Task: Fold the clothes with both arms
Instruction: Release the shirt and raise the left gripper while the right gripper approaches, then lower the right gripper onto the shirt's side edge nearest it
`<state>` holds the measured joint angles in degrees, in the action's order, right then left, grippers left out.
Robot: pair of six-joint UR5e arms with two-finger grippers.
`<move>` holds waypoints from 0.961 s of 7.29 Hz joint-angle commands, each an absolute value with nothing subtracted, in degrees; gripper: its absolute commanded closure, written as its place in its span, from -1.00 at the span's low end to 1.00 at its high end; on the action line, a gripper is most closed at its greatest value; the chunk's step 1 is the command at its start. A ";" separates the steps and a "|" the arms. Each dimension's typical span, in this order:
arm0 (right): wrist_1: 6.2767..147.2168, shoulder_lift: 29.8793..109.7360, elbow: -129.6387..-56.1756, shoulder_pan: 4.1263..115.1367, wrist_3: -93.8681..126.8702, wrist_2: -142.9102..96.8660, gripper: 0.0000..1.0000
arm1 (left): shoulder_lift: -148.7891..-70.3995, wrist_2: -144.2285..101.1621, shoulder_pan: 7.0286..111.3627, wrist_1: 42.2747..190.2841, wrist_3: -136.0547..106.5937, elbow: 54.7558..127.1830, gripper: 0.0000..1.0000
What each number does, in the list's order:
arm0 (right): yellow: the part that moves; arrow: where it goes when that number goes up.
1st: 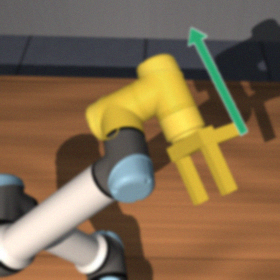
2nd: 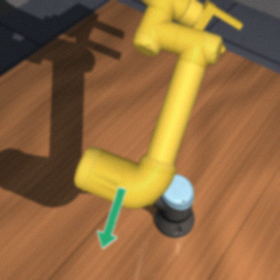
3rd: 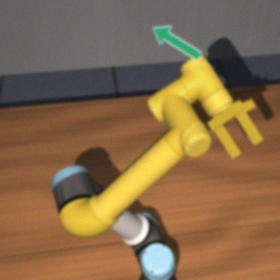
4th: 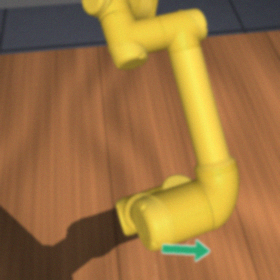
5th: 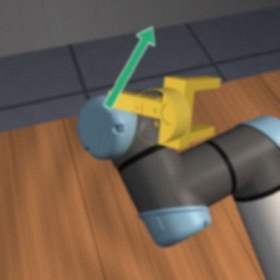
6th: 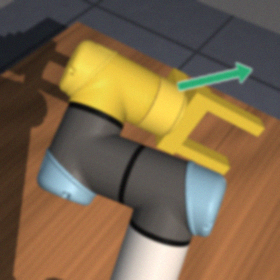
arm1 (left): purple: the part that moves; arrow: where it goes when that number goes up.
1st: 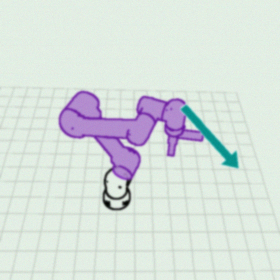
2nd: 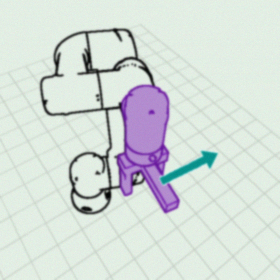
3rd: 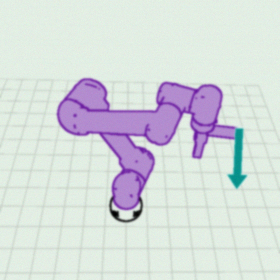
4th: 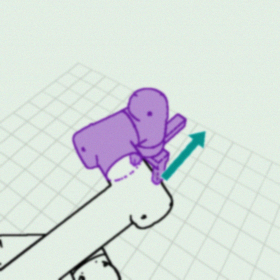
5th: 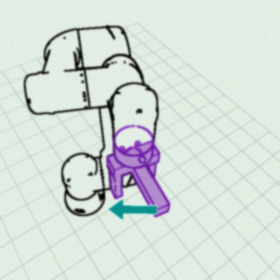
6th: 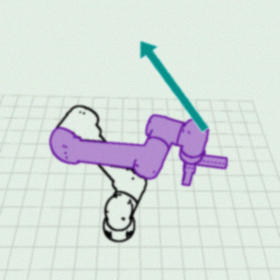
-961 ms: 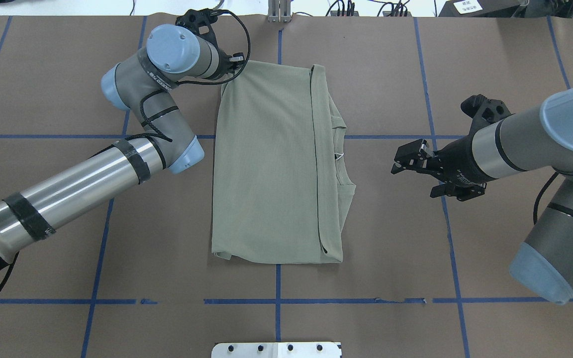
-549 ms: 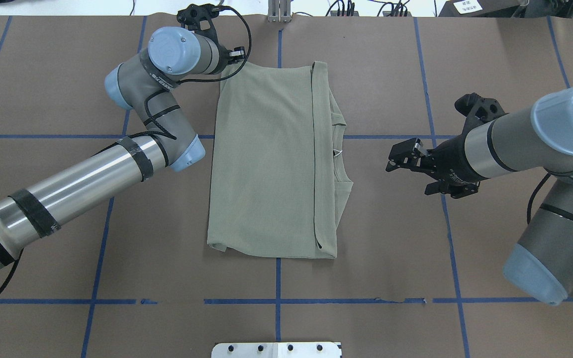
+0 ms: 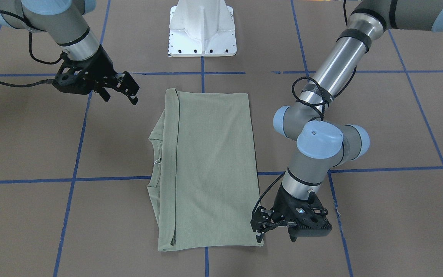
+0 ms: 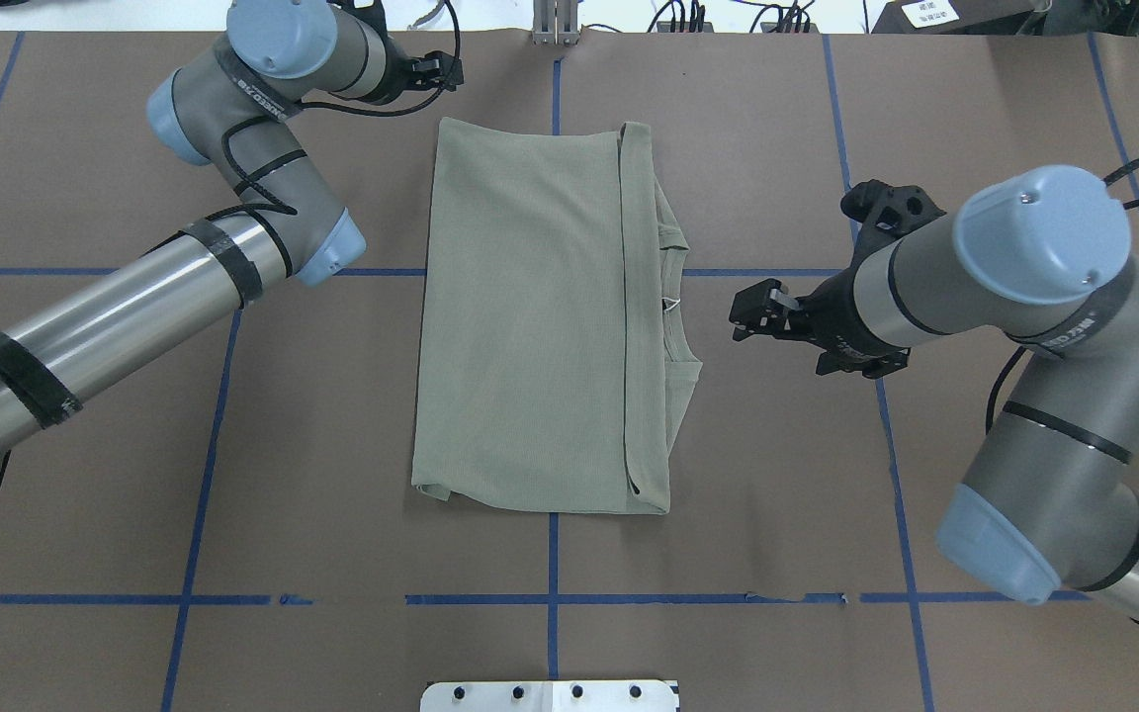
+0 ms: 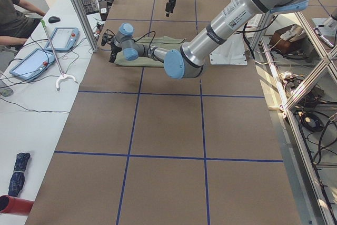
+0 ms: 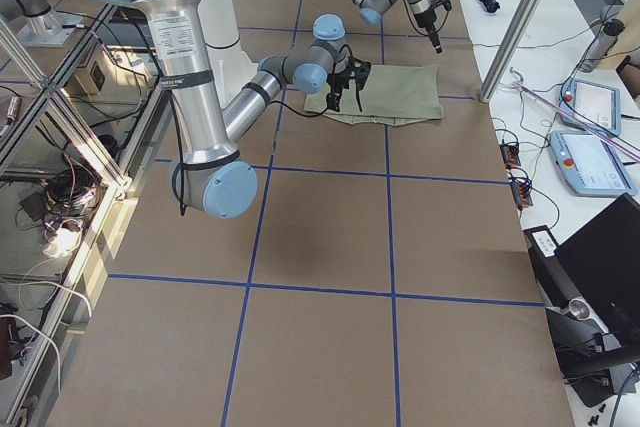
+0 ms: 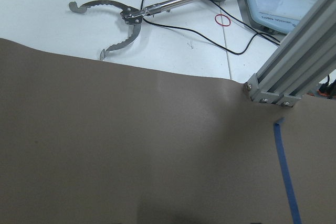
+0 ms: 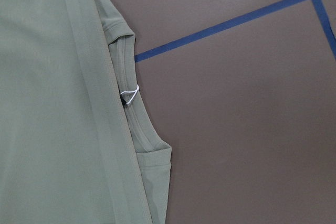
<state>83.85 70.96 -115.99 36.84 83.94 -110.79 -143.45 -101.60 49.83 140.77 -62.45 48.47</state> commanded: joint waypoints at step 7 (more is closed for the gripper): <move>95.10 52.30 -95.89 25.94 70.93 -100.81 -1.00 | -124.37 -111.70 51.59 121.29 -55.81 81.47 -1.00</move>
<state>95.24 53.30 -98.12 27.49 71.84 -100.91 -125.38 -110.91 51.63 121.93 -55.79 79.13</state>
